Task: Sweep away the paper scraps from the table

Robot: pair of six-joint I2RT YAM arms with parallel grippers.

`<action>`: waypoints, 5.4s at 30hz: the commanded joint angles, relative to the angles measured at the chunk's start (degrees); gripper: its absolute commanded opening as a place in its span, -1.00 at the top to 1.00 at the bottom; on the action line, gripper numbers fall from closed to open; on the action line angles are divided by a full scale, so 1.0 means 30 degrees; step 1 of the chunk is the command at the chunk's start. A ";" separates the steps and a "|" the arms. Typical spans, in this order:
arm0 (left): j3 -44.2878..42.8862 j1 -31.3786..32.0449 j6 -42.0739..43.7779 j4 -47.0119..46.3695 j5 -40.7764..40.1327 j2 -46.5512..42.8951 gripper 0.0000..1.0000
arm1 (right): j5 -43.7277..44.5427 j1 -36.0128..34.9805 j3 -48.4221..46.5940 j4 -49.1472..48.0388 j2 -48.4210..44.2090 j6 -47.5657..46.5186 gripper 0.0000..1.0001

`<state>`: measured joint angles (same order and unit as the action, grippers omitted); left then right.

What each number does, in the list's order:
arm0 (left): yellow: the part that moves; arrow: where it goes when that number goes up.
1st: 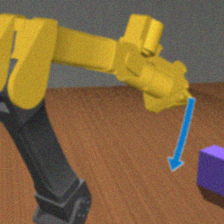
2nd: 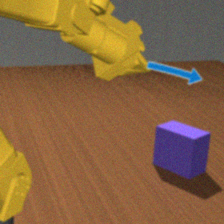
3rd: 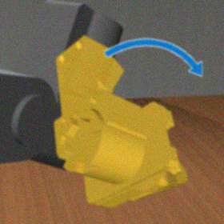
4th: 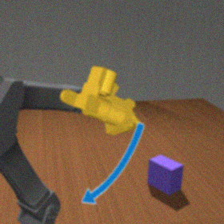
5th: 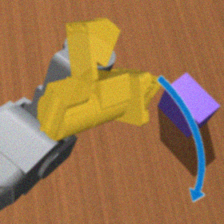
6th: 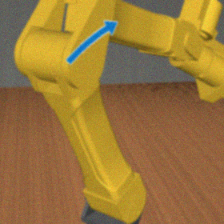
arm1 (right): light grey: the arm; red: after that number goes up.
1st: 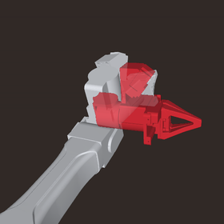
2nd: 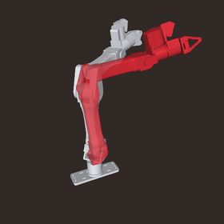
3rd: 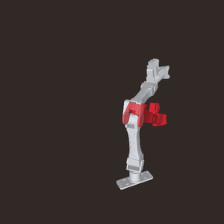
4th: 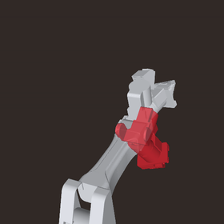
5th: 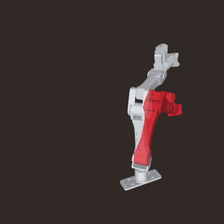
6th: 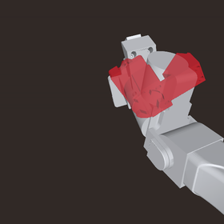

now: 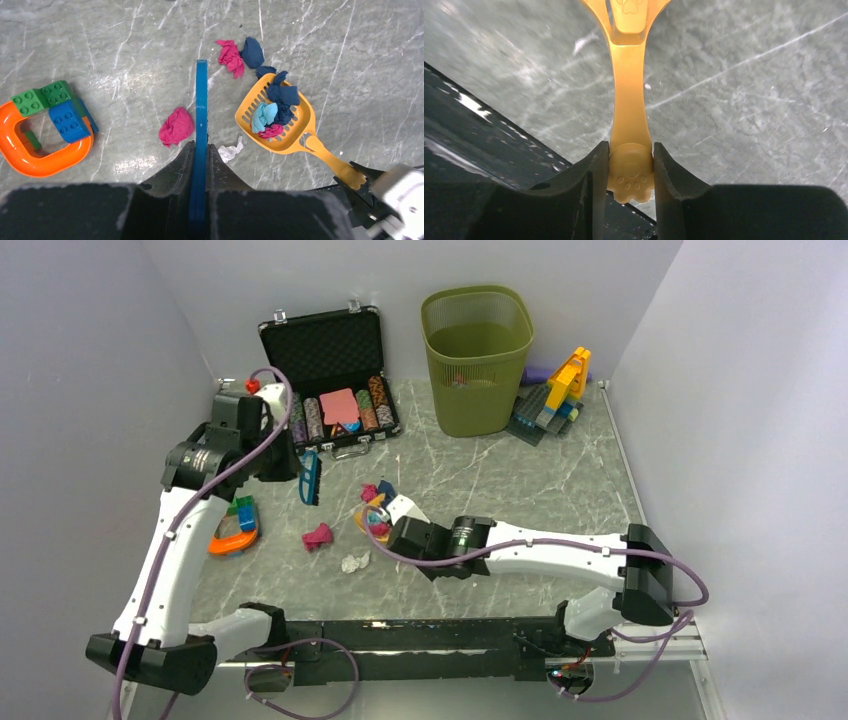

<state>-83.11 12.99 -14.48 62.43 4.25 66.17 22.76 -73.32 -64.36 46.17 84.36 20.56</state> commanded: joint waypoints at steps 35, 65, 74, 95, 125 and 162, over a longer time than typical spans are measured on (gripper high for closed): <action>0.5103 -0.1548 0.0724 -0.1193 0.1499 -0.2194 1.00 | -1.5145 1.7717 -1.7859 -0.1887 0.4233 0.2191 1.00; 0.5220 -0.1557 0.0578 -0.1476 0.1942 -0.1910 1.00 | -2.6668 2.4352 -0.5356 -2.3023 0.2779 2.1033 1.00; 0.5171 -0.1551 0.0649 -0.1564 0.2180 -0.1705 1.00 | -2.6444 2.4359 -0.3194 -2.4260 0.3093 2.1651 1.00; 0.4925 -0.1519 0.0260 -0.2599 0.3156 -0.0861 1.00 | -0.7478 1.2908 -0.8897 -0.4622 -0.1887 -0.5206 1.00; 0.3917 0.2748 -0.3330 -0.7547 0.3853 0.2910 1.00 | 0.7583 0.0934 0.5539 -0.4661 -0.9977 0.2521 1.00; 0.8950 0.2420 -0.7312 -0.6458 -0.3432 -0.1086 1.00 | 0.6077 0.0973 0.5260 -0.2962 -0.8154 0.5859 1.00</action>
<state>-56.14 20.23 -41.23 40.45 -7.90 70.57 42.50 -70.43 -46.11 41.25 58.17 39.88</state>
